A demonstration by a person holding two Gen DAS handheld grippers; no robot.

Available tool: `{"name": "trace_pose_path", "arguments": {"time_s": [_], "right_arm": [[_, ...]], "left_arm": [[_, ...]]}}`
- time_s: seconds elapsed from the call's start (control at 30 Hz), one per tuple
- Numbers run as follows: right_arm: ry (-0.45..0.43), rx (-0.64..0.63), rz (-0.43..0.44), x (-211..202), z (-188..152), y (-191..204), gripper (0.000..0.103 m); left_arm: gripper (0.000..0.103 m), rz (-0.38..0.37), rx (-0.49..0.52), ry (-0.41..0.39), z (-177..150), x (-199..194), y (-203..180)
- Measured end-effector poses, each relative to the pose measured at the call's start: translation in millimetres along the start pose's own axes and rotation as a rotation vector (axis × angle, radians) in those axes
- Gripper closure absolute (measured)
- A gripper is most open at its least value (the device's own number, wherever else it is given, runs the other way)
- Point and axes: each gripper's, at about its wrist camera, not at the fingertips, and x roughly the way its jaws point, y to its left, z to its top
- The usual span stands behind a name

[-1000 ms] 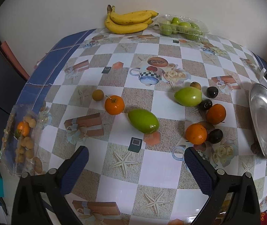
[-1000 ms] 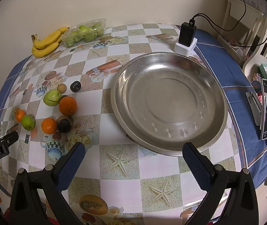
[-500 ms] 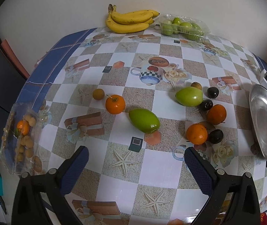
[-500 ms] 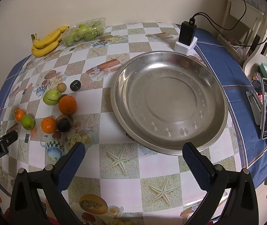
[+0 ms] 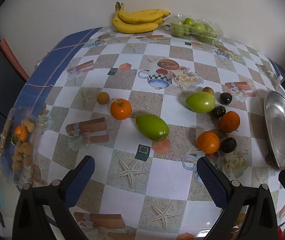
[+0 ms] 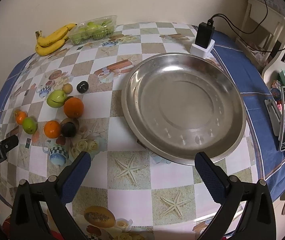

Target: Organize fruits

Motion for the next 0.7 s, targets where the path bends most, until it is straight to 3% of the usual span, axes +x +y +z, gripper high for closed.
{"name": "trace_pose_path", "arguments": {"time_s": [0.17,0.5,0.7], "right_arm": [[-0.018,-0.040,0.000,-3.3,0.8,8.1,0.000],[-0.030,-0.069,0.049,-4.9,6.0,15.8,0.000],[-0.038,-0.052,0.103,0.3,20.7,12.9,0.000]], "left_arm": [[0.000,-0.026,-0.007,0.014,0.7,2.6,0.3],[0.000,-0.156,-0.086,0.056,5.8,11.0,13.0],[0.000,-0.191,-0.075,0.028,20.6,12.2,14.4]]}}
